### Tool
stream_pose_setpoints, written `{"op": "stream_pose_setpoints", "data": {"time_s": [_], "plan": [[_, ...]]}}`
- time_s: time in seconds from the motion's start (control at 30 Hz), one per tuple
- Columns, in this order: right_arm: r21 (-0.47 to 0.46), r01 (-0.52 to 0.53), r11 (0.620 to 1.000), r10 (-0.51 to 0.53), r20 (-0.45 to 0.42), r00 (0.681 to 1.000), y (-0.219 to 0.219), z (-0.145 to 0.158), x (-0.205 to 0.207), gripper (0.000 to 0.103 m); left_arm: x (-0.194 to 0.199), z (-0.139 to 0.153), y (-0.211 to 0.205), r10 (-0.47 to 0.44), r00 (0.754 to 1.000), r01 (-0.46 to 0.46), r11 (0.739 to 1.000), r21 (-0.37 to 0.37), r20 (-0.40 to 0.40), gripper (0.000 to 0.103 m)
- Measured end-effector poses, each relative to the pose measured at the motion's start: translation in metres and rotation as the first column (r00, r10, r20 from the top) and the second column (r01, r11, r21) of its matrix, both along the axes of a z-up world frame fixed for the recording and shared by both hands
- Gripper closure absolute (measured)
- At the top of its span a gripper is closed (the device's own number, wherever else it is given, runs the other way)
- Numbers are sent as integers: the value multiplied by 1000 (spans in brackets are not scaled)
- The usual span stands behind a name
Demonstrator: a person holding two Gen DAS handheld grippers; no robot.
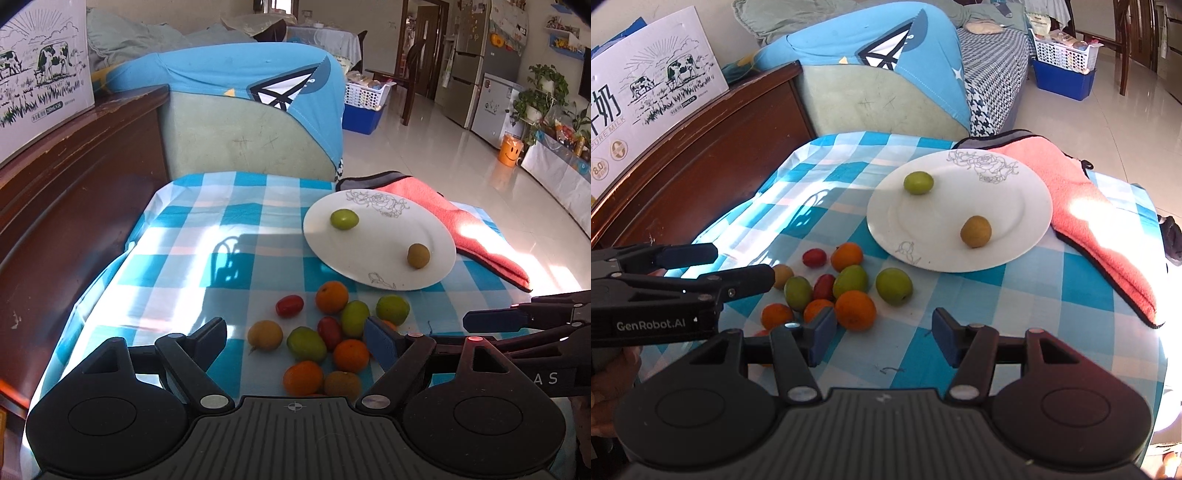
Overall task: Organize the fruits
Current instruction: 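Move both open grippers back over the fruit pile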
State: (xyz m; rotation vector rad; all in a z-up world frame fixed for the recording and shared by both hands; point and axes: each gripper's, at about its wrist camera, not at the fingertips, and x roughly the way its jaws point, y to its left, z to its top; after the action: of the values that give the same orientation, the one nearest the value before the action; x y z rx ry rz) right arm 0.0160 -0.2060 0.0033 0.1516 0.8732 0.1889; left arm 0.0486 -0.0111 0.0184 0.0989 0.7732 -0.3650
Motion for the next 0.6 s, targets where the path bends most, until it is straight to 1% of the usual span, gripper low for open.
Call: {"op": "stream_pose_setpoints", "data": {"time_s": [0.27, 0.4, 0.6], "plan": [[18, 9, 1000, -9, -16, 1000, 2, -6, -24, 44, -9, -6, 23, 55, 998, -55, 998, 10, -21, 20], [27, 20, 999, -20, -25, 999, 0, -10, -32, 45, -16, -8, 35, 72, 997, -72, 997, 18, -17, 20], [47, 24, 999, -22, -42, 999, 2, -17, -38, 45, -22, -8, 46, 66, 998, -66, 998, 16, -13, 20]]}}
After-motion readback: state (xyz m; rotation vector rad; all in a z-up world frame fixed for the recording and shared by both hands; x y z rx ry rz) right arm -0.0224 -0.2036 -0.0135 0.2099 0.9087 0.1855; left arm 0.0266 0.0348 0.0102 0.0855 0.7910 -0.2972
